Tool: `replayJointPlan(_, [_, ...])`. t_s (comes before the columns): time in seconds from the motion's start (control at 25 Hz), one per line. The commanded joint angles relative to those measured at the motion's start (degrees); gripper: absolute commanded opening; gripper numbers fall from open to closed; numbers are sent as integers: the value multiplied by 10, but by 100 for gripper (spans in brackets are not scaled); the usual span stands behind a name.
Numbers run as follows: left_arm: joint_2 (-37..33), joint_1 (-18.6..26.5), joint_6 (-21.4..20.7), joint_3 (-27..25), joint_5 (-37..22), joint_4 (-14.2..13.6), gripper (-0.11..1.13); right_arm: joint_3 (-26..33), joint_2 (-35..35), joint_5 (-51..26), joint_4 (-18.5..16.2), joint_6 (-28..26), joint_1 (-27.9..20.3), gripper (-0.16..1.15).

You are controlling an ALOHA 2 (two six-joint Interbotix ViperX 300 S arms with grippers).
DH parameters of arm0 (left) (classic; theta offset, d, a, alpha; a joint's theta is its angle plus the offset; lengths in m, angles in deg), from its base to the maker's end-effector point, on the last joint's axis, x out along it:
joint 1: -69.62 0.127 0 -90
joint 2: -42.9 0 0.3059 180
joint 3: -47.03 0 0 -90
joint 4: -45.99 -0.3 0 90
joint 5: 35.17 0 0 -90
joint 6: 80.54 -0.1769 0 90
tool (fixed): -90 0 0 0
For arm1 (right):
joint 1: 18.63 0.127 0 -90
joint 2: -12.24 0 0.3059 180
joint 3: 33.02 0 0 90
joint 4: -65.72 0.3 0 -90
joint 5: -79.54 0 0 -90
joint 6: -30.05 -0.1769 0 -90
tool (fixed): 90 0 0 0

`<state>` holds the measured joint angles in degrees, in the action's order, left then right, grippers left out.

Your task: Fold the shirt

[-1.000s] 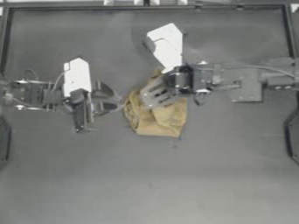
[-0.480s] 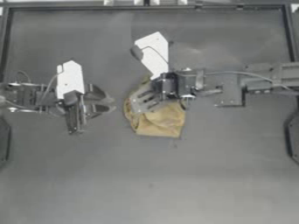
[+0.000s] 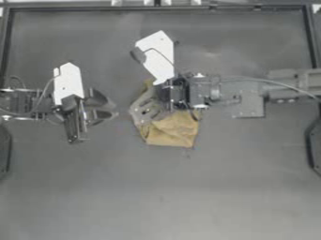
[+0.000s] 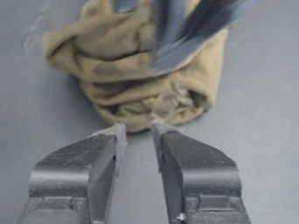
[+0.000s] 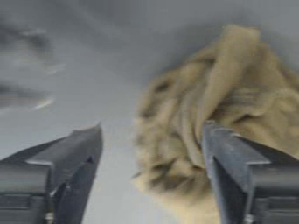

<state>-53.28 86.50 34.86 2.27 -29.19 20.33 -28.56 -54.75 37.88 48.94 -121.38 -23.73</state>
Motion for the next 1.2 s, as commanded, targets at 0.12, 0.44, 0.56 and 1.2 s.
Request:
replayJointPlan(0.12, [-29, 2, 0, 14, -5, 2, 69, 25, -55, -25, -37, -1, 33, 86])
replayJointPlan(0.44, [-27, 2, -1, 60, -33, 2, 70, -12, -127, -50, -89, -17, 65, 82])
replayJointPlan(0.56, [-18, 2, -3, 85, -34, 1, 70, -43, -156, -49, -105, -29, 68, 82])
replayJointPlan(1.2, [171, 11, -4, 248, -19, -4, 70, -239, -287, 52, -248, -196, 69, 81])
